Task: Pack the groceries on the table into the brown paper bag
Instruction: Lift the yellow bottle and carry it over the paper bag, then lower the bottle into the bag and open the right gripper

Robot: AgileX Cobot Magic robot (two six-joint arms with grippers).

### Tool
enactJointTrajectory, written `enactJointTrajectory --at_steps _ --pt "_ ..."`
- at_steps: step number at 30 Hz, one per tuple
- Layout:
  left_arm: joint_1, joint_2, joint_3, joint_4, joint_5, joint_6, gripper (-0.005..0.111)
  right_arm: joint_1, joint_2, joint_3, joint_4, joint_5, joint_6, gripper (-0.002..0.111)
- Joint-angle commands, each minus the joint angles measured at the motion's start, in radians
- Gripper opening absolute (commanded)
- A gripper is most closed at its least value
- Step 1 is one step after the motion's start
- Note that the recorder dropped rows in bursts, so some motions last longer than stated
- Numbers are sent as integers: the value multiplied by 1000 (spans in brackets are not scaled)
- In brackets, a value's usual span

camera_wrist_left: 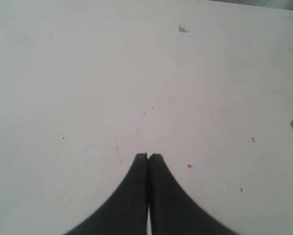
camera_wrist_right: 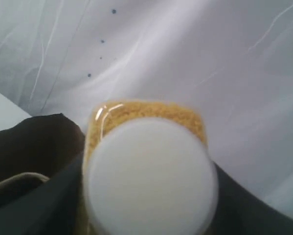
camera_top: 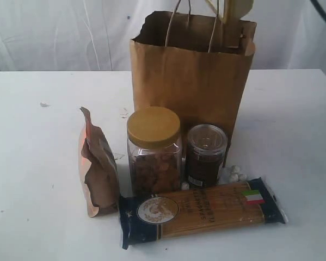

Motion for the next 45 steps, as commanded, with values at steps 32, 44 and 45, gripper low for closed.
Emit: enactJointTrajectory --at_steps 32,44,45 --pt "-4 -4 3 1 -2 0 0 0 100 -13 90 56 314 54" --pt "-4 -4 3 1 -2 0 0 0 125 -13 90 101 314 54" --pt "-4 -4 3 1 -2 0 0 0 125 -13 95 104 314 54"
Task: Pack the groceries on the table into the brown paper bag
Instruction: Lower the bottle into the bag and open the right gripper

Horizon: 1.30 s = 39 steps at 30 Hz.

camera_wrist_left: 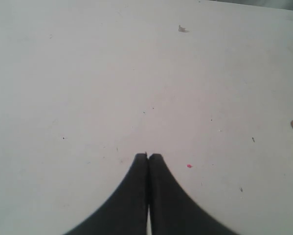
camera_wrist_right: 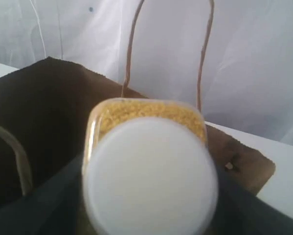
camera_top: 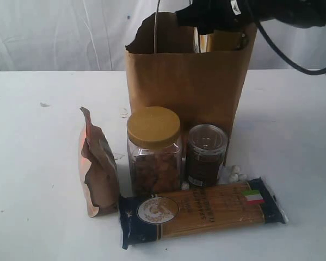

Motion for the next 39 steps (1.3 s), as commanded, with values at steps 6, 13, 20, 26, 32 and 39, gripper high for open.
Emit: enactJointTrajectory --at_steps 6,13,20,26,32,39 --pt "-4 -4 3 1 -2 0 0 0 -14 -13 18 -62 14 54" --pt "-4 -4 3 1 -2 0 0 0 -12 -13 60 -108 14 54" --pt "-4 -4 3 1 -2 0 0 0 18 -13 70 -101 14 56" --pt "-4 -4 3 1 -2 0 0 0 17 -13 71 -82 14 69" --pt "-4 -4 3 1 -2 0 0 0 18 -13 117 22 14 70" --pt "-4 -4 3 1 -2 0 0 0 18 -13 121 64 14 70"
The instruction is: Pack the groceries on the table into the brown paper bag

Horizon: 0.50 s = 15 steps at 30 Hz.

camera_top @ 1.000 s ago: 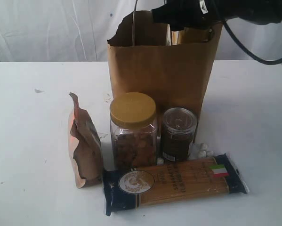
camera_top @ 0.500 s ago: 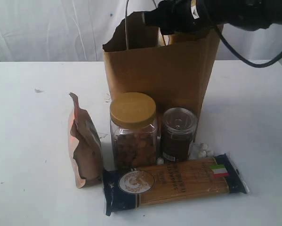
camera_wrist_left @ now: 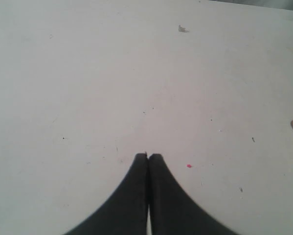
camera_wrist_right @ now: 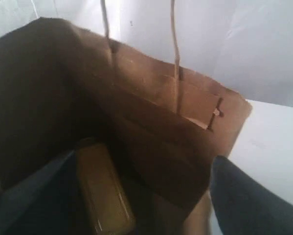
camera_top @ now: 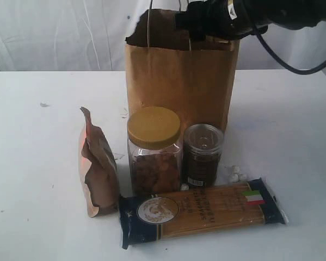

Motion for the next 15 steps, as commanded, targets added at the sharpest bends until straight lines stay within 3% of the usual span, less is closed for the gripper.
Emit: enactJointTrajectory --at_steps 1,8,13,15 --pt "-4 -4 3 1 -2 0 0 0 -5 -4 7 19 4 70" --pt "-4 -4 3 1 -2 0 0 0 -118 -4 4 -17 4 70" --pt "-4 -4 3 1 -2 0 0 0 -283 -4 15 109 -3 70" --pt "-4 -4 3 1 -2 0 0 2 -359 -4 18 234 -113 70"
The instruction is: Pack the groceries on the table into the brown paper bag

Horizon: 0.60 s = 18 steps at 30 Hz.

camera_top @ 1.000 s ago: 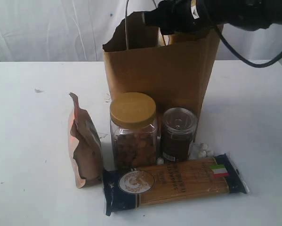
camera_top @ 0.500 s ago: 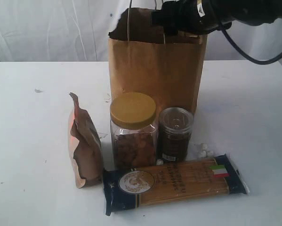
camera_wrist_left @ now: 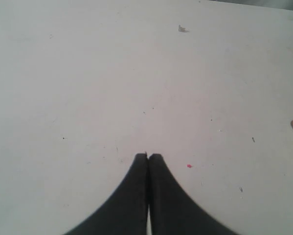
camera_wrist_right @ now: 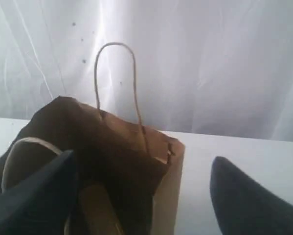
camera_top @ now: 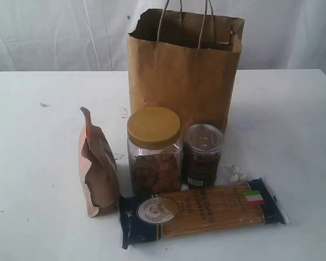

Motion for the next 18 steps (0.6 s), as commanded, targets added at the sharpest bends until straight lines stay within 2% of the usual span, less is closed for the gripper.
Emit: enactJointTrajectory --at_steps 1,3,5,6,8,9,10,11,12,14,15,18 --pt "-4 -4 3 1 -2 0 0 2 -132 -4 -3 228 -280 70" --pt "-4 -4 3 1 -2 0 0 0 -159 -4 -62 342 -448 70" --pt "-4 -4 3 1 -2 0 0 -2 -163 -2 -172 469 -478 68" --pt "-4 -4 3 1 -2 0 0 -12 -155 8 -301 545 -478 66" --pt "-4 -4 3 1 -2 0 0 -53 -140 47 -476 596 -470 58" --pt "-4 -4 3 1 -2 0 0 -83 -134 76 -552 596 -446 48" --pt "-4 -4 3 1 -2 0 0 -113 -132 93 -551 596 -392 40" --pt "-4 -4 3 1 -2 0 0 -140 -132 111 -505 596 -352 31" --pt "-4 -4 3 1 -2 0 0 -175 -132 138 -422 596 -339 16" --pt "-4 -4 3 1 -2 0 0 -210 -132 177 -225 596 -411 0" --pt "-4 -4 3 1 -2 0 0 -228 -132 217 -111 583 -499 0" --pt "-4 -4 3 1 -2 0 0 -241 -132 322 21 564 -584 0"
